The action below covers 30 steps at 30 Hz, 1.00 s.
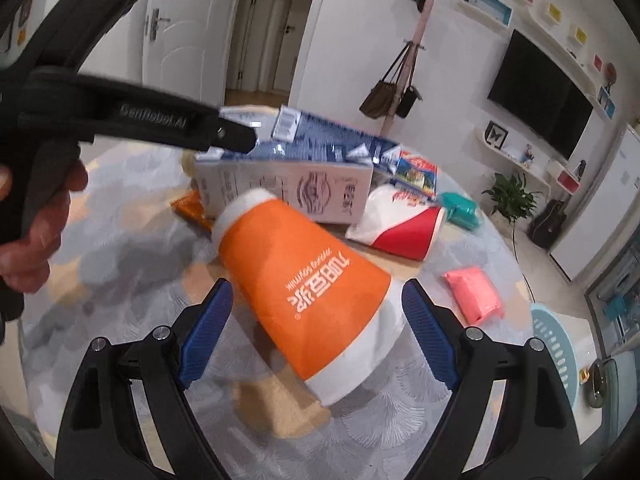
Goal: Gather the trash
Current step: 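Move both tools back over the table, then grasp the blue milk carton with the left tool while the right tool approaches the orange cup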
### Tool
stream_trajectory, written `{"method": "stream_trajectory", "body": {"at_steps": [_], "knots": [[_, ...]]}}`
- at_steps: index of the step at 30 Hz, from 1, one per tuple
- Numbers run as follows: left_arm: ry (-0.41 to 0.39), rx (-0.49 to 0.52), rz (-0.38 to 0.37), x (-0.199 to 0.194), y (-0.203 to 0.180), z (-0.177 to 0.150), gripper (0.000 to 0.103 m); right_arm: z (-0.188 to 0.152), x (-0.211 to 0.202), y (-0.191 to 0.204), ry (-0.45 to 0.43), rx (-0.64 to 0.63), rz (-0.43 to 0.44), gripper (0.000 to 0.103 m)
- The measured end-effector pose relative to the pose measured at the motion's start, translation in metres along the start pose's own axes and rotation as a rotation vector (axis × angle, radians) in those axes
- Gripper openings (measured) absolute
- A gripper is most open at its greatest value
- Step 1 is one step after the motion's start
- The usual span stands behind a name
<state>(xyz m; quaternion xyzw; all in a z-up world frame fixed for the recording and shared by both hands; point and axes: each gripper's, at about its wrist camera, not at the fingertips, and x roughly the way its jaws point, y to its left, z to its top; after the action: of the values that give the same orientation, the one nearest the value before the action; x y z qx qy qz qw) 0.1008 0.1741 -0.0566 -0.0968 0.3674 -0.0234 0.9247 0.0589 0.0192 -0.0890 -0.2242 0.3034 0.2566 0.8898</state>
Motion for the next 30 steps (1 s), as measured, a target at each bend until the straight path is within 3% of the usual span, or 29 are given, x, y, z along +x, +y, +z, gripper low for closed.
{"method": "stream_trajectory", "body": {"at_steps": [4, 7, 11, 14, 15, 22, 26, 30], "knots": [[0.011, 0.025, -0.01, 0.003, -0.004, 0.001, 0.048, -0.007, 0.013, -0.009, 0.046, 0.02, -0.03, 0.082], [0.032, 0.057, -0.063, -0.001, -0.011, -0.004, 0.048, -0.012, 0.019, -0.033, 0.082, 0.115, 0.01, 0.081], [0.053, 0.139, -0.113, -0.01, -0.025, -0.01, 0.05, -0.02, 0.008, -0.064, 0.047, 0.235, 0.106, 0.068], [0.023, 0.165, -0.077, -0.012, -0.031, 0.0, 0.068, -0.024, 0.003, -0.08, 0.03, 0.285, 0.124, 0.053], [0.015, 0.182, -0.048, -0.009, -0.033, 0.006, 0.068, -0.024, 0.004, -0.084, 0.031, 0.294, 0.122, 0.048], [0.102, 0.326, -0.036, 0.032, -0.052, 0.026, 0.068, -0.031, -0.002, -0.094, 0.029, 0.305, 0.121, 0.047], [0.118, 0.35, -0.063, 0.033, -0.058, 0.023, 0.06, -0.032, -0.008, -0.099, 0.017, 0.301, 0.12, 0.047], [0.111, 0.404, 0.005, 0.031, -0.068, 0.015, 0.056, -0.029, -0.008, -0.101, 0.018, 0.299, 0.133, 0.048]]}}
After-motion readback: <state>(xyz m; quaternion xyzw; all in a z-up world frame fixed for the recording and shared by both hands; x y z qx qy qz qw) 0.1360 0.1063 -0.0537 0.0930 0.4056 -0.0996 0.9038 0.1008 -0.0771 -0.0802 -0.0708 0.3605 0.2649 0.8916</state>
